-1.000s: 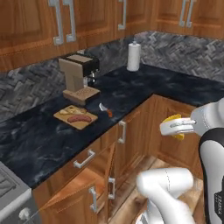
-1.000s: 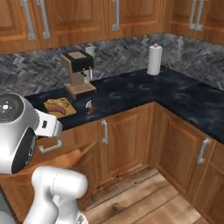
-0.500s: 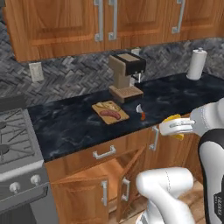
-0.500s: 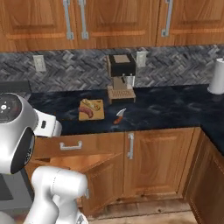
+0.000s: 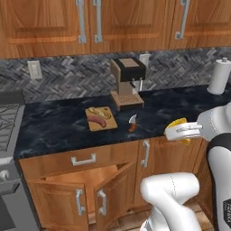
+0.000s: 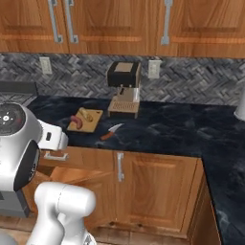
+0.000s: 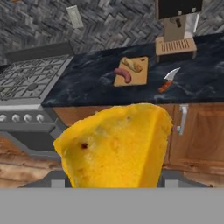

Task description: Retrieve the sausage and cheese from the fridge and place them on the cutting board on the counter.

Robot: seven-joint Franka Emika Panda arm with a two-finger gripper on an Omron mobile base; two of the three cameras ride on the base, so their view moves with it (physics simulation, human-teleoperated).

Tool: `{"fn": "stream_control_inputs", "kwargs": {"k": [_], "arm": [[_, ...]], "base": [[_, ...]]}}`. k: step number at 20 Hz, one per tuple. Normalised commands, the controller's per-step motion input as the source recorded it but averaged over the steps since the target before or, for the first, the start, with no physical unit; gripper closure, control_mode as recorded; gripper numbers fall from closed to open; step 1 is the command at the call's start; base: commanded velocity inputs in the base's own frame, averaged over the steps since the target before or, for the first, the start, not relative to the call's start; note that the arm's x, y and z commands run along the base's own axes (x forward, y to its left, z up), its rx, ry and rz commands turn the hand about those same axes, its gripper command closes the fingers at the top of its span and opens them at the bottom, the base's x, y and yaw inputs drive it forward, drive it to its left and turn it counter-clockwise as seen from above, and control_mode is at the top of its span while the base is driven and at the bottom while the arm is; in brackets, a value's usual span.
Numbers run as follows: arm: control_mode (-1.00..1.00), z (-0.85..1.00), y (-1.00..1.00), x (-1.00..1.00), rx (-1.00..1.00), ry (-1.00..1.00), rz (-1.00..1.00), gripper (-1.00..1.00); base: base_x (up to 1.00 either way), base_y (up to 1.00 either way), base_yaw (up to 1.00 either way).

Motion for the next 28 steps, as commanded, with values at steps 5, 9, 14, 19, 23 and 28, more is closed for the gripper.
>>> {"fn": "stream_control_inputs", "kwargs": {"k": [5,9,14,19,23,28], "arm": [[1.0,0.0,0.0,0.0,0.0,0.0,0.0,1.0],[1.0,0.0,0.0,0.0,0.0,0.0,0.0,1.0],[1.0,0.0,0.0,0.0,0.0,0.0,0.0,1.0],[1.0,0.0,0.0,0.0,0.0,0.0,0.0,1.0],[1.0,0.0,0.0,0.0,0.0,0.0,0.0,1.0],[1.0,0.0,0.0,0.0,0.0,0.0,0.0,1.0]], "base": [[0.32,-0.32,0.12],[0.54,-0.05,0.04],[0.55,0.07,0.0],[0.33,0.36,-0.07],[0.27,0.5,-0.16],[0.42,0.42,-0.14]]}}
